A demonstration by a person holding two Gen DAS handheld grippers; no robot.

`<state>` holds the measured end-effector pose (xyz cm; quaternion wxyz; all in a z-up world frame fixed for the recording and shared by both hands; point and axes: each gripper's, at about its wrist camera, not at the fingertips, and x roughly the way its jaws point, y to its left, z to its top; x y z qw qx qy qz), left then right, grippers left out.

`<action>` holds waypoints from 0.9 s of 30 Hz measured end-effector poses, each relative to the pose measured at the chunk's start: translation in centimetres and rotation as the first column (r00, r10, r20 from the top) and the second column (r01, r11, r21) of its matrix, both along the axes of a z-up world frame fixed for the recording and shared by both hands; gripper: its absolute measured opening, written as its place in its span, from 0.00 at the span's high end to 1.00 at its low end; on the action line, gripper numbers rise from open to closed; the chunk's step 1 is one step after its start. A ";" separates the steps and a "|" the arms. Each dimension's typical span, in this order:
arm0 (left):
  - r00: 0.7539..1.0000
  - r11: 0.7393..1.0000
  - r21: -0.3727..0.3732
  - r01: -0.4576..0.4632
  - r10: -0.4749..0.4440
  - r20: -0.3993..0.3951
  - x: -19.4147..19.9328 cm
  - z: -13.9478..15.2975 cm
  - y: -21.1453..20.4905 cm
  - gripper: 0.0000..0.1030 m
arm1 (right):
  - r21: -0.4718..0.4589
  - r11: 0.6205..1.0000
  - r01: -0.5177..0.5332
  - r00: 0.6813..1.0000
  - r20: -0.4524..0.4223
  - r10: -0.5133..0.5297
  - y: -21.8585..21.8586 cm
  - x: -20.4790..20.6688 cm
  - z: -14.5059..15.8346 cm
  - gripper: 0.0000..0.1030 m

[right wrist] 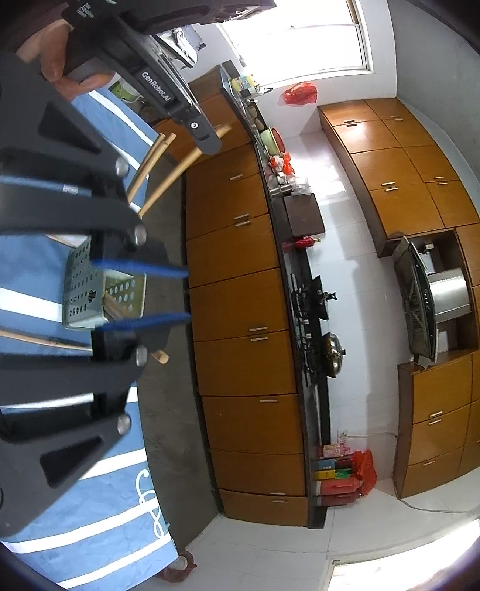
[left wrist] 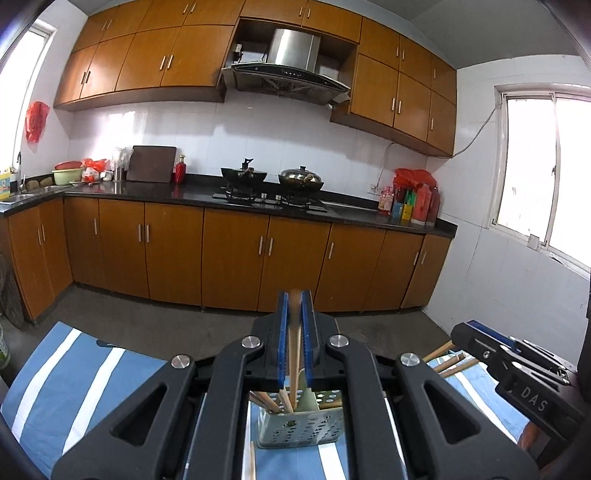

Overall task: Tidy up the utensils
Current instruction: 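Open both grippers to drop the chopsticks into the green holder, then lower both tools back toward the remaining chopsticks on the cloth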

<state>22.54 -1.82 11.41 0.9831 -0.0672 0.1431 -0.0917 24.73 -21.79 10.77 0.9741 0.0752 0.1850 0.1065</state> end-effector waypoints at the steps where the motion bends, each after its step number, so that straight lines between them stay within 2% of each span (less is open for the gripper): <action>1: 1.000 1.000 -0.002 0.000 0.000 0.001 0.1 0.1 0.0 0.92 | 0.004 1.000 0.002 1.000 0.003 -0.002 -0.1 -0.1 0.1 0.76; 4: 1.000 1.000 -0.012 -0.001 0.002 0.006 -0.1 0.6 0.3 0.88 | 0.014 1.000 0.008 1.000 0.015 -0.008 -0.4 -0.6 0.4 0.76; 6: 1.000 1.000 -0.020 -0.006 0.006 0.014 -0.6 0.9 0.6 0.75 | 0.018 1.000 0.016 0.999 0.033 -0.016 -0.7 -1.4 0.8 0.76; 7: 1.000 1.000 -0.026 -0.010 0.011 0.019 -0.9 1.0 0.8 0.73 | 0.018 1.000 0.019 0.999 0.042 -0.020 -0.9 -1.8 1.1 0.76; 11: 0.999 0.999 -0.045 -0.010 0.012 0.034 -2.6 1.8 1.8 0.73 | 0.024 0.999 0.049 0.995 0.082 -0.050 -2.3 -4.3 1.7 0.76; 14: 1.000 0.999 -0.036 -0.015 0.015 0.025 -4.8 1.3 3.1 0.72 | 0.030 0.997 0.076 0.994 0.077 -0.078 -3.5 -6.2 0.9 0.75; 19: 0.998 0.999 0.035 -0.038 0.040 -0.050 -7.2 -2.2 4.9 0.69 | -0.024 0.992 0.124 0.992 -0.005 -0.125 -4.7 -7.9 -3.3 0.73; 21: 0.994 0.996 0.069 -0.054 0.060 -0.096 -7.7 -4.5 5.6 0.69 | -0.039 0.990 0.132 0.988 -0.078 -0.135 -4.9 -7.9 -6.4 0.73; 24: 0.976 0.994 0.083 -0.067 0.082 -0.200 -7.6 -8.5 6.9 0.69 | -0.031 0.990 0.141 0.972 -0.184 -0.144 -4.9 -7.5 -10.6 0.73; 27: 0.946 0.994 0.076 -0.082 0.102 -0.308 -7.5 -12.6 7.8 0.69 | -0.031 0.990 0.135 0.950 -0.279 -0.138 -4.1 -7.2 -14.8 0.73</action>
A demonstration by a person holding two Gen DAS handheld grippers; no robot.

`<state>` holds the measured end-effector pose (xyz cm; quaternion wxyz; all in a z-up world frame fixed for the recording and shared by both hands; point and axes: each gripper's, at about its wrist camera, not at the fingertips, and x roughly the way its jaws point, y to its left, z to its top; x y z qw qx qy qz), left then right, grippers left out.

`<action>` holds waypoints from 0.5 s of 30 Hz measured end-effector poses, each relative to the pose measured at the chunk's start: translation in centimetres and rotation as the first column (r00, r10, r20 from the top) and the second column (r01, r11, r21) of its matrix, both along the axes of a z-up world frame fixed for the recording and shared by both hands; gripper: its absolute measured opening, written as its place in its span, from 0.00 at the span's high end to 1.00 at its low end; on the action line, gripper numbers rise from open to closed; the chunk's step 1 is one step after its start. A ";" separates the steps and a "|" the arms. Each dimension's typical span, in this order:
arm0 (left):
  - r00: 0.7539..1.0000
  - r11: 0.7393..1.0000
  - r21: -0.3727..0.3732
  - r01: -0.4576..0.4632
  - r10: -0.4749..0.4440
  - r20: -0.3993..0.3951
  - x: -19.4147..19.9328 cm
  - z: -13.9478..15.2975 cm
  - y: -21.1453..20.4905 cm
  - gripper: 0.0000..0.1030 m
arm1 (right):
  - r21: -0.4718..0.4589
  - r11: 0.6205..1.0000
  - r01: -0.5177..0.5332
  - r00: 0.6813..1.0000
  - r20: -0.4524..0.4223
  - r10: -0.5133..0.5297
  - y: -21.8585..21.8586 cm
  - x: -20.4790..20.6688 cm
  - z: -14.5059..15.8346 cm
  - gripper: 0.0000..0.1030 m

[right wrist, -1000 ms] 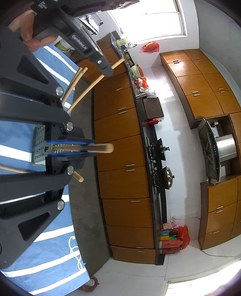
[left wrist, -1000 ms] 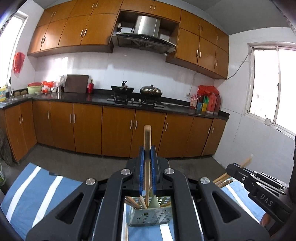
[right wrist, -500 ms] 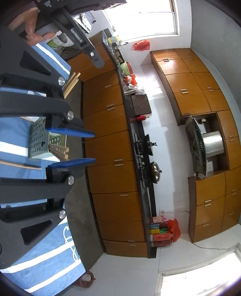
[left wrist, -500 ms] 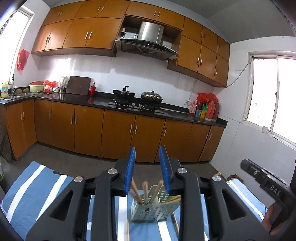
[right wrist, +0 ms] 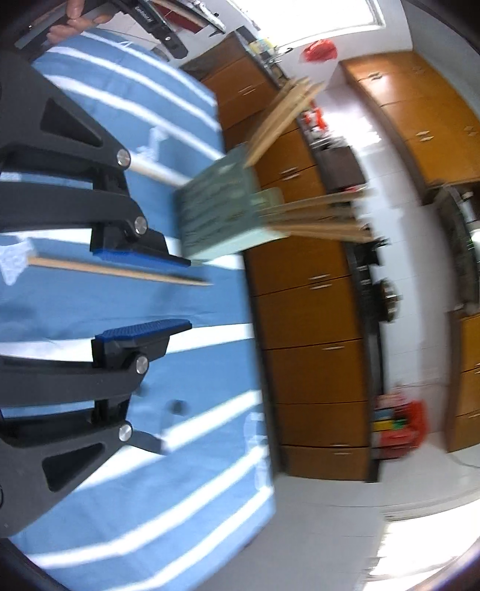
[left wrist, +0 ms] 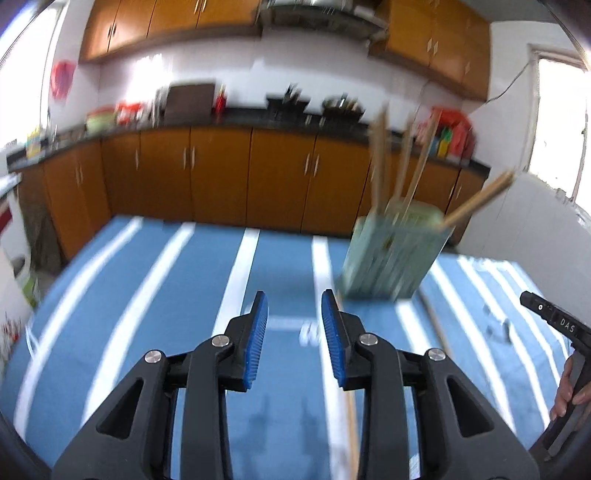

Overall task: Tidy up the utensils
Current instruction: 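Lower both tools back toward the remaining chopsticks on the cloth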

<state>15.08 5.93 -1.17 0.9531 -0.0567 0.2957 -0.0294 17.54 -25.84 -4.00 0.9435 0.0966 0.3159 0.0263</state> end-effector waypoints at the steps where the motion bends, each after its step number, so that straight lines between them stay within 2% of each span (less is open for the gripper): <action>1: 1.000 1.000 -0.001 -0.005 0.005 -0.022 -0.1 -0.8 0.1 0.69 | 0.003 1.000 -0.005 1.000 -0.027 0.005 0.3 0.1 -1.1 0.73; 5: 0.994 1.000 -0.023 0.005 -0.007 -0.109 -0.3 -3.9 -0.3 0.69 | 0.037 0.998 -0.049 0.989 -0.139 0.054 2.4 0.3 -5.2 0.73; 8: 0.989 0.999 -0.026 0.031 -0.035 -0.144 -0.6 -5.3 -1.1 0.65 | 0.011 0.997 -0.076 0.981 -0.180 0.077 4.2 0.2 -7.2 0.73; 12: 0.980 0.996 -0.015 0.092 -0.093 -0.175 -1.2 -6.6 -2.6 0.64 | -0.029 0.996 -0.090 0.974 -0.211 0.082 5.3 0.5 -8.4 0.75; 14: 0.977 0.994 0.000 0.114 -0.112 -0.181 -1.4 -6.9 -3.4 0.64 | -0.044 0.995 -0.090 0.972 -0.221 0.078 5.5 0.6 -8.8 0.83; 15: 0.975 0.992 0.004 0.124 -0.121 -0.186 -1.6 -7.1 -3.9 0.64 | -0.049 0.995 -0.088 0.973 -0.220 0.075 5.4 0.7 -8.7 0.84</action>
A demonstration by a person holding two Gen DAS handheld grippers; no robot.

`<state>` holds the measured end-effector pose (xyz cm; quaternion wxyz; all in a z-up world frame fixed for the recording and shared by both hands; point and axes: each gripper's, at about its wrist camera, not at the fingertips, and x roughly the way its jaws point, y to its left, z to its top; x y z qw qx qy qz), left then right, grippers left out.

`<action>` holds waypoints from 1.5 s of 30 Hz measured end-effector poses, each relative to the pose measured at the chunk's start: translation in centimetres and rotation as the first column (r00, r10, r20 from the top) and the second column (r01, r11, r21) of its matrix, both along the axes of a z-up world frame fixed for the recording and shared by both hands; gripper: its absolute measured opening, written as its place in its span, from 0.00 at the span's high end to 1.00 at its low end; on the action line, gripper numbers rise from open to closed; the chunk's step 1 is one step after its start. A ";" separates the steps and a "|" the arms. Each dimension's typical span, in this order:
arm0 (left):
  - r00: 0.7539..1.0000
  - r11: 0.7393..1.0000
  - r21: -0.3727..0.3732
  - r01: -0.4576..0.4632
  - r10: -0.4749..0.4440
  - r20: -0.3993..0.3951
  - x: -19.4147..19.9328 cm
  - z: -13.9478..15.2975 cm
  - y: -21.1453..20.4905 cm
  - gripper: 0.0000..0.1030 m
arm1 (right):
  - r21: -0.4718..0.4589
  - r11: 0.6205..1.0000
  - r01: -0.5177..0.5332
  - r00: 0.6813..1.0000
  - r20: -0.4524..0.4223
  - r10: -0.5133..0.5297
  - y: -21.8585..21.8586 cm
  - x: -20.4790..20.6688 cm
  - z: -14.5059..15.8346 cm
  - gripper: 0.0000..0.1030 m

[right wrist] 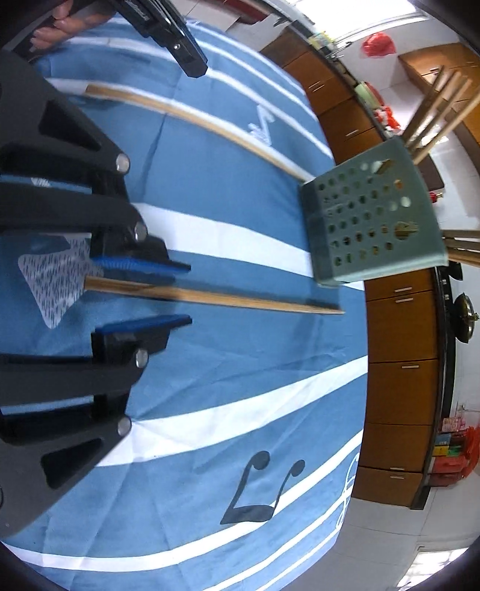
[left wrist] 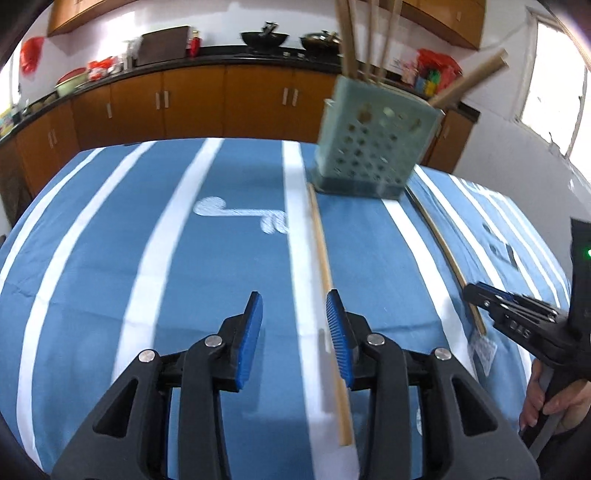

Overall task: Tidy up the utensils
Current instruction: 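Lower both tools back toward the remaining chopsticks on the cloth, then close the left gripper on a wooden chopstick while the right gripper closes on another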

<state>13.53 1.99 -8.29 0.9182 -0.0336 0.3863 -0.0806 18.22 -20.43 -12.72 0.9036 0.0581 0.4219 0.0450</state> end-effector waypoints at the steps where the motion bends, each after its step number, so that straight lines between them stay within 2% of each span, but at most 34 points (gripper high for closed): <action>1: 1.000 1.000 0.004 0.012 -0.012 -0.007 0.1 -0.3 -0.5 0.64 | -0.007 1.000 0.002 1.000 0.006 -0.002 0.0 -0.1 0.1 0.85; 11: 0.997 0.994 0.090 0.055 -0.050 -0.059 0.1 -2.0 -3.2 0.65 | -0.023 1.000 0.008 1.000 0.016 -0.008 -0.1 -0.1 0.0 0.87; 12: 0.997 0.994 0.101 0.052 -0.045 -0.067 0.1 -2.3 -3.3 0.74 | -0.022 1.000 0.009 1.000 0.016 -0.008 -0.1 -0.1 0.0 0.87; 13: 0.997 0.993 0.113 0.044 -0.037 -0.064 0.2 -2.4 -3.4 0.77 | -0.021 1.000 0.010 1.000 0.016 -0.009 -0.1 -0.1 0.0 0.88; 15: 0.999 0.990 0.141 0.031 -0.024 -0.049 0.1 -2.5 -3.5 0.91 | -0.019 1.000 0.019 1.000 0.015 -0.019 -0.3 -0.1 0.0 0.92; 16: 0.999 0.990 0.142 0.022 -0.015 -0.048 0.2 -2.5 -3.3 0.92 | -0.012 1.000 0.019 1.000 0.015 -0.019 -0.4 0.0 0.0 0.92; 20: 0.998 0.992 0.125 -0.019 0.026 -0.054 1.2 -2.4 -2.1 0.92 | -0.015 1.000 0.024 1.000 0.016 -0.023 -0.6 0.3 0.0 0.92; 22: 0.997 0.995 0.091 -0.045 0.051 -0.065 2.0 -2.2 -1.1 0.92 | -0.018 0.999 0.037 0.999 0.017 -0.037 -1.0 0.7 0.1 0.92; 28: 0.992 0.993 0.082 -0.087 0.094 -0.090 4.5 -2.2 0.7 0.92 | -0.039 0.996 0.077 0.997 0.024 -0.076 -2.5 2.2 0.1 0.92; 32: 0.991 0.994 0.064 -0.092 0.097 -0.092 5.8 -2.1 1.4 0.92 | -0.045 0.994 0.097 0.995 0.022 -0.096 -3.3 3.4 0.1 0.92; 45: 0.993 0.995 0.037 -0.089 0.091 -0.071 5.8 -2.3 1.6 0.91 | -0.045 0.994 0.098 0.995 0.020 -0.097 -3.4 3.6 0.0 0.92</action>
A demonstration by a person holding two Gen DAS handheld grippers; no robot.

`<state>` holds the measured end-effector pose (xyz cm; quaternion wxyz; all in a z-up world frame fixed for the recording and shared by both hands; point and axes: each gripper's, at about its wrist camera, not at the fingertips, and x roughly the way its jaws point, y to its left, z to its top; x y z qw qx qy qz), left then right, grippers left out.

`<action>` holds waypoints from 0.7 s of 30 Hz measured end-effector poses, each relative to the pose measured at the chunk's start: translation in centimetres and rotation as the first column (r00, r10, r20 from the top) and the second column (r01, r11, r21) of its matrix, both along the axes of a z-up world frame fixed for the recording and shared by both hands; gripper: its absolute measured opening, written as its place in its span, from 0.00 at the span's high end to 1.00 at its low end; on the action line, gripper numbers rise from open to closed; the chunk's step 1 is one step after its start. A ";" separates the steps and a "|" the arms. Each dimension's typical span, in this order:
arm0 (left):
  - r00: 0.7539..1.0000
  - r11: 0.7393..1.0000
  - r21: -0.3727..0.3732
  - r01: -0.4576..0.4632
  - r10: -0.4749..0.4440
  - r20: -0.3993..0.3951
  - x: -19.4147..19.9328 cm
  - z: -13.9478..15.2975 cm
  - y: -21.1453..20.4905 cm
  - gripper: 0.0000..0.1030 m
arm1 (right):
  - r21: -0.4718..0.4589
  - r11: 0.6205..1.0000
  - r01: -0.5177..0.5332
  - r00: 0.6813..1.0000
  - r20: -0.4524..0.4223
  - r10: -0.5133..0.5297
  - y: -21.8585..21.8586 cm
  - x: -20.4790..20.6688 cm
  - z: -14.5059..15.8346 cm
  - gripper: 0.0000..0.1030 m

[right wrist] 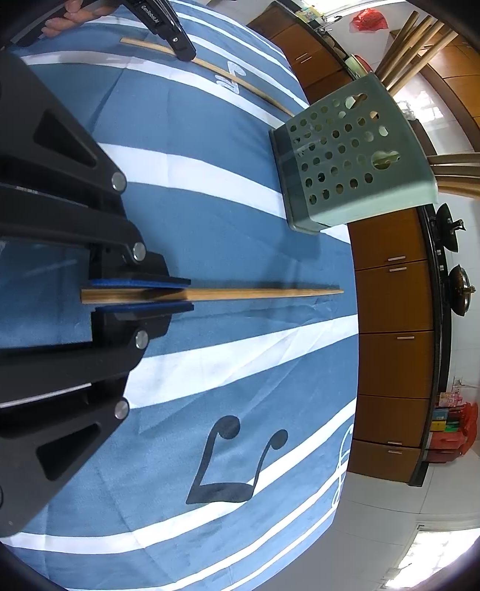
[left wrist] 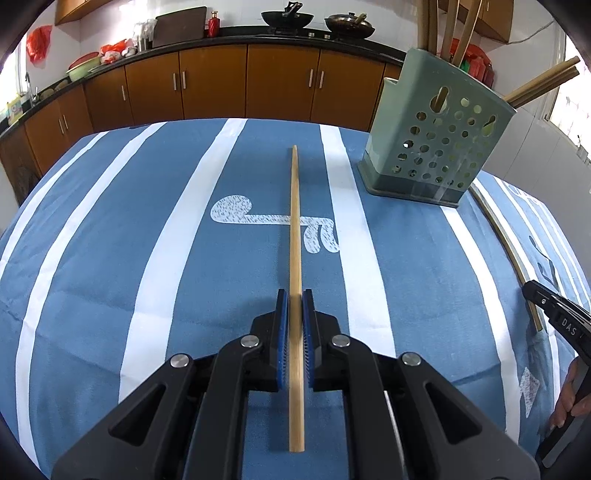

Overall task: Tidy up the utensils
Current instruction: 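Close the left gripper on a wooden chopstick while the right gripper closes on another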

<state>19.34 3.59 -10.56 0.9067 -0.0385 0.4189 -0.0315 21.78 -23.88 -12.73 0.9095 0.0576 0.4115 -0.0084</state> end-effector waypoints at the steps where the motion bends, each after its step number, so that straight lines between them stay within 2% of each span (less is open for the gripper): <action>1: 1.000 1.000 0.000 0.000 0.000 0.000 0.0 0.0 0.0 0.91 | -0.002 1.000 0.000 1.000 0.000 0.000 0.0 0.0 0.0 0.92; 21: 1.000 1.000 -0.015 -0.005 0.005 -0.002 0.0 0.0 0.1 0.91 | 0.004 1.000 -0.001 1.000 0.000 0.001 0.0 -0.1 0.0 0.91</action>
